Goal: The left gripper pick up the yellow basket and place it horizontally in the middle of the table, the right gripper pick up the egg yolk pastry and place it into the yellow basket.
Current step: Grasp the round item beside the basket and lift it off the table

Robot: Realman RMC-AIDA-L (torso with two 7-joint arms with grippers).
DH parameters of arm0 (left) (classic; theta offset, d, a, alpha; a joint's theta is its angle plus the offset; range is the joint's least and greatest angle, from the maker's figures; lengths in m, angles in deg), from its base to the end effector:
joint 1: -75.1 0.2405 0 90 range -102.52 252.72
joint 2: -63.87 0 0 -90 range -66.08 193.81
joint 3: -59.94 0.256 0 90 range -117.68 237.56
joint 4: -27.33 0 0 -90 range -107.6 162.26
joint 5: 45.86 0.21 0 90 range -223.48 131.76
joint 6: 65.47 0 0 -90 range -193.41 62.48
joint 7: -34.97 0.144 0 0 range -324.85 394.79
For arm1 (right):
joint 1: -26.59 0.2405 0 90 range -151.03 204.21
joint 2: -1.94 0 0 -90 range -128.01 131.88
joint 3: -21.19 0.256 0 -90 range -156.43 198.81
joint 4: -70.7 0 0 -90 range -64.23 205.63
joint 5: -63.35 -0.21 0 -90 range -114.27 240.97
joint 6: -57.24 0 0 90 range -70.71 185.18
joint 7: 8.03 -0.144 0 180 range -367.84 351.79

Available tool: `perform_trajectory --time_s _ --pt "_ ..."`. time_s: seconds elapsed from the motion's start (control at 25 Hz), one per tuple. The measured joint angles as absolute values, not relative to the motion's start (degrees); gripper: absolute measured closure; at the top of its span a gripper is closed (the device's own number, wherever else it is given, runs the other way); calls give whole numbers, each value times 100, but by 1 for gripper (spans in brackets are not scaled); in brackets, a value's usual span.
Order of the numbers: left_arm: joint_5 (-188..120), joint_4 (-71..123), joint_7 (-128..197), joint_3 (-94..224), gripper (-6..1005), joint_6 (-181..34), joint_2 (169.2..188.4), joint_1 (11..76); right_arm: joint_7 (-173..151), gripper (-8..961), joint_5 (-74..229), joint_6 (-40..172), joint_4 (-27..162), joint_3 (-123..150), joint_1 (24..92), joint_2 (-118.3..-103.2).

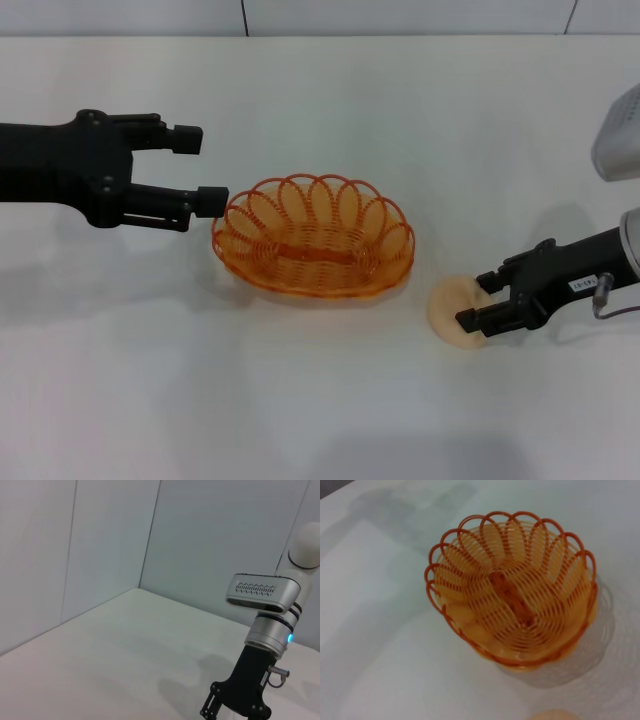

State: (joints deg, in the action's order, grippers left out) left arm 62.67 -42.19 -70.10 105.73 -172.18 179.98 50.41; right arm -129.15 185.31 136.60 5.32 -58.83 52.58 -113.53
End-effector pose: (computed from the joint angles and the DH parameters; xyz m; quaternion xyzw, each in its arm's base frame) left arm -0.2120 0.3103 0.0889 -0.9559 -0.1920 -0.2077 0.0796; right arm 0.2211 0.3324 -0.0193 -0.9602 0.2660 -0.0205 0.0826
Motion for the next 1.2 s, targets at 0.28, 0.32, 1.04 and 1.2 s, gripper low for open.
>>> perform_trajectory --time_s 0.28,0.32,1.04,1.2 --pt "6263 -4219 -7006 10573 112 -17212 18014 5031 -12918 400 18535 13696 468 -5889 5267 -11339" --pt "6262 -4219 -7006 10573 112 -17209 18014 5028 -12918 420 18535 13707 466 -5883 5277 -11338" --pt "6234 -4227 -6989 10523 112 -17208 18029 5038 -13003 711 18484 13813 181 -5851 5324 -11329" --pt "6233 -4230 -6988 10521 112 -17208 18031 5040 -13094 748 18510 13913 -135 -5786 5298 -11329"
